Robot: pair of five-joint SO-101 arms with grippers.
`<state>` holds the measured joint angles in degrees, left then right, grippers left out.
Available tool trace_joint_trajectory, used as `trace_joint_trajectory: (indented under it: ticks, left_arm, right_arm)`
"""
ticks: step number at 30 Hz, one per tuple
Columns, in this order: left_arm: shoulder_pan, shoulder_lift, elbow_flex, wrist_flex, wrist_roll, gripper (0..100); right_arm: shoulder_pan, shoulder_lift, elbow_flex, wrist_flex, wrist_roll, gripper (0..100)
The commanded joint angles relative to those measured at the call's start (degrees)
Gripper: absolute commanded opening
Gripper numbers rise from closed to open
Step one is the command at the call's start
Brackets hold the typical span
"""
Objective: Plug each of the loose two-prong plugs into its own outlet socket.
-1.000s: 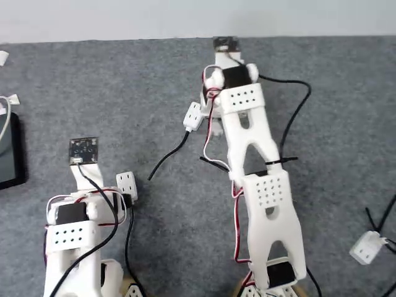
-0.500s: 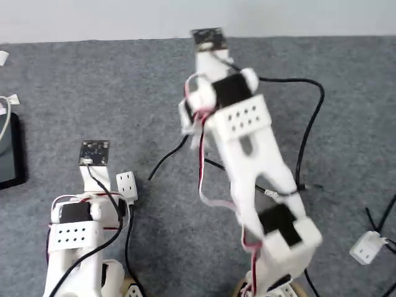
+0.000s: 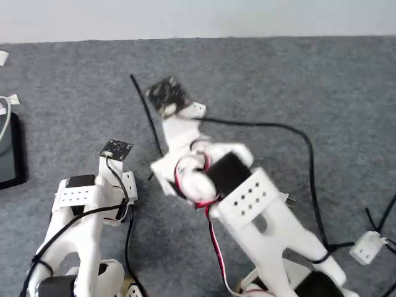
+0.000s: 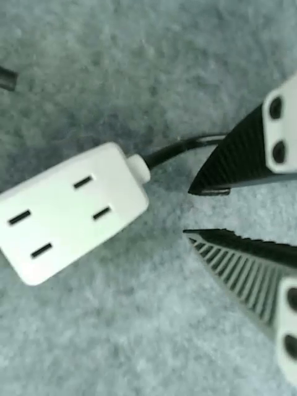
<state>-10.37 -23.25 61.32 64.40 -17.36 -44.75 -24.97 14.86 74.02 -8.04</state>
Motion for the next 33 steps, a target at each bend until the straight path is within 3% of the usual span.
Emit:
trace_joint_trajectory:
  ticks: [1, 8, 24, 33]
  left_arm:
    - [0.4, -6.1, 1.1, -1.0, -5.4, 1]
    - [4.3, -16.4, 7.2, -1.0, -5.6, 1]
    - [4.6, -9.0, 4.3, -0.9, -7.6, 1]
    - [5.6, -9.1, 4.4, 0.6, -10.0, 1]
  right_arm:
    - [-1.8, -3.6, 5.5, -6.0, 1.8, 0.8]
    - [-5.7, -4.0, 10.5, -9.2, 1.8, 0.8]
    - [-7.5, -3.4, 10.8, -9.3, 3.0, 0.8]
    - [-7.1, -3.4, 14.8, -14.6, 3.1, 0.8]
